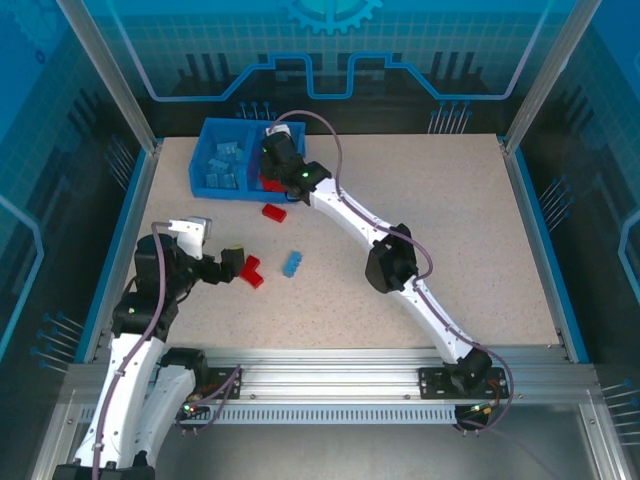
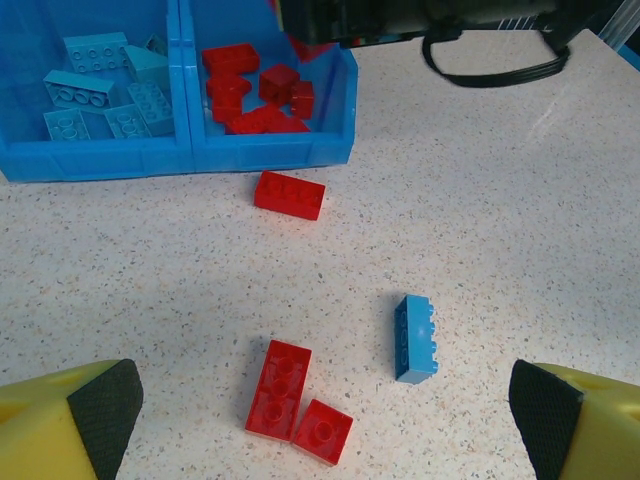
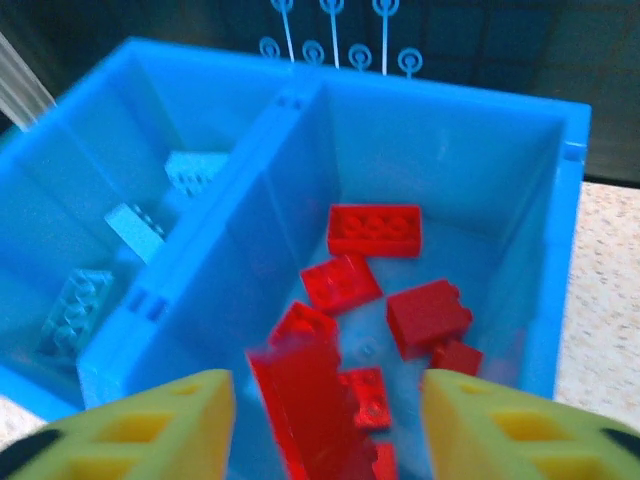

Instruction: Sort the legos into containers by color

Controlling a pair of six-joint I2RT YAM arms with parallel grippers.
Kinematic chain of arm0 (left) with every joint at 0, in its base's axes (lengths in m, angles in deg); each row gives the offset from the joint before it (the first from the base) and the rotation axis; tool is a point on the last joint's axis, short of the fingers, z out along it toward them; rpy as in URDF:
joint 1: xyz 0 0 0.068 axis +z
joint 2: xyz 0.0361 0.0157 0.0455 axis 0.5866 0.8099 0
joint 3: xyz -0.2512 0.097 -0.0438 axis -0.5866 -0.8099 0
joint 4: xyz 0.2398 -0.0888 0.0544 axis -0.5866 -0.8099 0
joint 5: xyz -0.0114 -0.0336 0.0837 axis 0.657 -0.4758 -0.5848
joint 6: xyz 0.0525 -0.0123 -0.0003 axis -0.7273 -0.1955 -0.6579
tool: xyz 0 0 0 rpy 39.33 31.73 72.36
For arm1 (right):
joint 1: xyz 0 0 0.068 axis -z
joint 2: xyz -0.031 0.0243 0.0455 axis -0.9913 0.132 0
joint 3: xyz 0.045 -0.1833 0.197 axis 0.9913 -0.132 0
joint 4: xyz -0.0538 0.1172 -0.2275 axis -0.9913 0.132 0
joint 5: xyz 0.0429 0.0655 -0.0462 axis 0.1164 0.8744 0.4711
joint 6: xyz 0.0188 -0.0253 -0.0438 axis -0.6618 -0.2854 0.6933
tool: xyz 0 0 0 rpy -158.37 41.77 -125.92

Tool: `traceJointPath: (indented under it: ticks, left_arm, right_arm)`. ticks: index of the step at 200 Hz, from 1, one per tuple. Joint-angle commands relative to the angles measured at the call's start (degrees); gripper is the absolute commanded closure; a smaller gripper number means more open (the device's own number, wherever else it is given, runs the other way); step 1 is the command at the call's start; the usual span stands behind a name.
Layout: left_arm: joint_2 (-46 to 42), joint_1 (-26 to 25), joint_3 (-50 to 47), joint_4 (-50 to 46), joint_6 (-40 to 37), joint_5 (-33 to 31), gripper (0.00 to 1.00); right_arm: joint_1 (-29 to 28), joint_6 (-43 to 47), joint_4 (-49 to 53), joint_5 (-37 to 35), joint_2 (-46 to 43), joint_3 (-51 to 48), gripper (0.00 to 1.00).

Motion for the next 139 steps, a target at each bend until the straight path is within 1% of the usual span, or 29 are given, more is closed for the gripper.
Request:
traceJointPath:
  ticks: [1, 7, 23, 42, 53, 71, 84, 93, 103, 113, 126, 139]
  left_arm:
    - [-0.2, -0.2, -0.4, -0.2, -0.9, -0.1, 0.01]
    - [-0.2, -0.2, -0.3, -0.3, -0.9, 0.0, 0.01]
    - [-0.1, -0.2, -0.2, -0.5, -1.0, -0.3, 0.01]
    - [-0.1, -0.2, -0.2, -0.4, -1.0, -0.2, 0.01]
    - [-0.2, -0.2, -0.2, -0.5, -0.8, -0.1, 0.01]
    - [-0.4, -0.2, -0.2, -0.6, -0.6, 0.0, 0.01]
    - [-0.4, -0.2, -0.2, -0.4, -0.6, 0.1, 0.01]
    - [-0.4, -0.2, -0.2, -0.3, -0.5, 0.2, 0.01]
    - [-0.3, -0.2, -0.2, -0.1, -0.3, 0.4, 0.01]
    - [0.0, -0.2, -0.2, 0.1, -0.1, 0.6, 0.01]
    - [0.1, -0.2, -0.3, 0.1, 0.1, 0.8, 0.01]
    - [0.2, -0.2, -0.2, 0.0, 0.2, 0.8, 0.01]
  right_arm:
    - [0.0, 0.4, -10.6, -2.4, -0.7, 4.5, 0.29]
    - [0.1, 0.3, -10.9, -2.6, -1.2, 4.5, 0.26]
    - [0.1, -0.2, -9.5, -1.7, -3.1, 4.4, 0.23]
    - [0.0, 1.0, -4.8, 2.8, -6.5, 4.0, 0.18]
    - [0.1, 2.7, -0.8, 7.6, -9.2, 2.8, 0.15]
    - [0.1, 7.8, 6.5, 18.3, -14.5, -1.1, 0.1]
    - [0.0, 11.4, 9.9, 25.9, -19.0, -7.1, 0.1]
    - [-0.2, 13.2, 10.8, 28.5, -22.7, -13.0, 0.1]
    - [-0.6, 14.6, 11.3, 29.2, -26.3, -19.3, 0.1]
    - [-1.2, 14.7, 12.1, 27.3, -28.9, -25.2, 0.1]
    - [-1.5, 13.4, 13.0, 24.5, -30.5, -29.9, 0.09]
    - [-1.5, 10.5, 13.1, 23.4, -30.9, -33.9, 0.09]
